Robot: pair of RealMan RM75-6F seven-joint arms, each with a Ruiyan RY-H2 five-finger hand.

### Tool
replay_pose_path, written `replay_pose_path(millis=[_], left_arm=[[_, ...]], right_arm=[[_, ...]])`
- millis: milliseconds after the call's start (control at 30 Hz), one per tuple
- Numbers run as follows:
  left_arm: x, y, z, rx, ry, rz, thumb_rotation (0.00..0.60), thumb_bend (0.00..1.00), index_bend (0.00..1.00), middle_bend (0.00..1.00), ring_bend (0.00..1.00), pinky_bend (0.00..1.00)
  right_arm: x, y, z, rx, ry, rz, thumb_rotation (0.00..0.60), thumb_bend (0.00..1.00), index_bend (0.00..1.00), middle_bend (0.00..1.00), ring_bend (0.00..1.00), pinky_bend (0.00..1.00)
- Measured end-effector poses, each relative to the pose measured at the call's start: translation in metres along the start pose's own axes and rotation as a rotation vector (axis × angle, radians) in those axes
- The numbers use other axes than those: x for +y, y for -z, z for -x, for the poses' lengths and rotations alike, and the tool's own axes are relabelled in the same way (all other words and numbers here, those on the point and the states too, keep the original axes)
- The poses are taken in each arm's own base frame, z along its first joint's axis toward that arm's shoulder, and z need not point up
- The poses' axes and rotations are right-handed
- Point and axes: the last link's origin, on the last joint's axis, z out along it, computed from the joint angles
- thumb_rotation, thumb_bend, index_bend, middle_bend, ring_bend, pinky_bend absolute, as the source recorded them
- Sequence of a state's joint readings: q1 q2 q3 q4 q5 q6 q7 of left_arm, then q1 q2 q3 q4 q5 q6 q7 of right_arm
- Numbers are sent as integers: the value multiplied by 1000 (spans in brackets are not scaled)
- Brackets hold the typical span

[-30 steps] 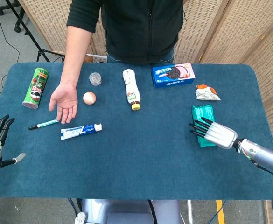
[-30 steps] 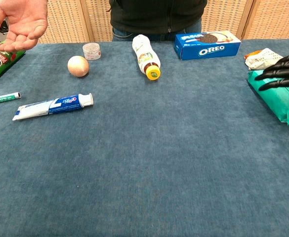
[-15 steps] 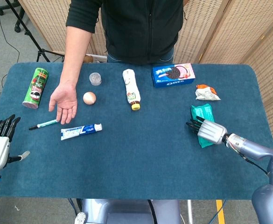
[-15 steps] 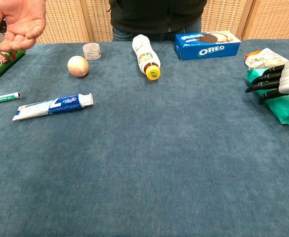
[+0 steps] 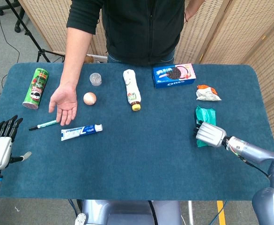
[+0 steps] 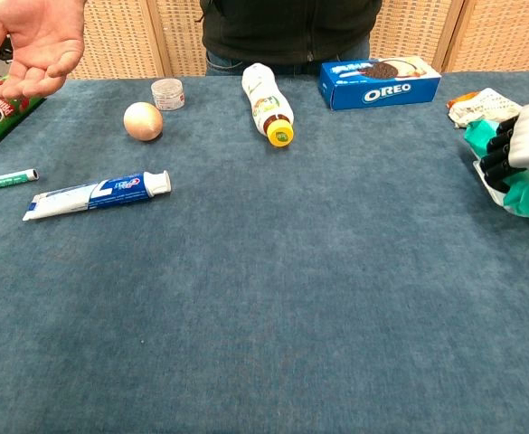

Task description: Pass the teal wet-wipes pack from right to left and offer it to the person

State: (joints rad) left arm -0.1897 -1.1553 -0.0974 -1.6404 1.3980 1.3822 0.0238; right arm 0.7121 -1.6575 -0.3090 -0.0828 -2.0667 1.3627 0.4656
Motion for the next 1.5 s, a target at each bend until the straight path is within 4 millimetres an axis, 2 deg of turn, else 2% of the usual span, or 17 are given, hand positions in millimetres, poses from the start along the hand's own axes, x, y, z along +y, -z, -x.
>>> replay_pose_path(millis=[200,333,500,733,900,1167,1367,1400,1467,1500], left_arm=[[0,1,-2,-3,-1,14,600,0,16,0,0,0],[1,1,-6,0,6,29,600,0,16,0,0,0],[1,1,-10,-3,21,52,600,0,16,0,0,0],[-2,4,-16,-2,60,62,600,0,16,0,0,0],[-8,5,-21,0,79,58,600,0,16,0,0,0],[-11,5,-23,-3,88,59,600,0,16,0,0,0],[-12,3,-24,-7,90,52,600,0,16,0,0,0],[-13,3,-24,-7,90,52,600,0,16,0,0,0],[-13,4,-24,-7,92,50,600,0,16,0,0,0],[-13,4,-24,-7,93,50,600,0,16,0,0,0]], right_arm=[[2,10,-16,107,21,-17,600,1000,689,577,426,678],[0,16,-34,222,43,-56,600,1000,689,578,426,678],[-6,13,-61,380,79,-123,600,1000,689,578,426,678],[-24,-21,-108,621,123,-248,600,1000,689,578,426,678],[-41,-45,-134,739,110,-302,600,1000,689,578,426,678],[-80,-91,-187,900,32,-369,600,1000,689,577,426,694],[-104,-132,-227,967,-62,-328,600,1000,682,552,420,694],[-105,-136,-229,965,-73,-316,600,937,602,482,373,689],[-104,-144,-228,931,-83,-276,600,554,305,232,178,609],[-104,-145,-226,918,-85,-263,600,260,120,93,65,528]])
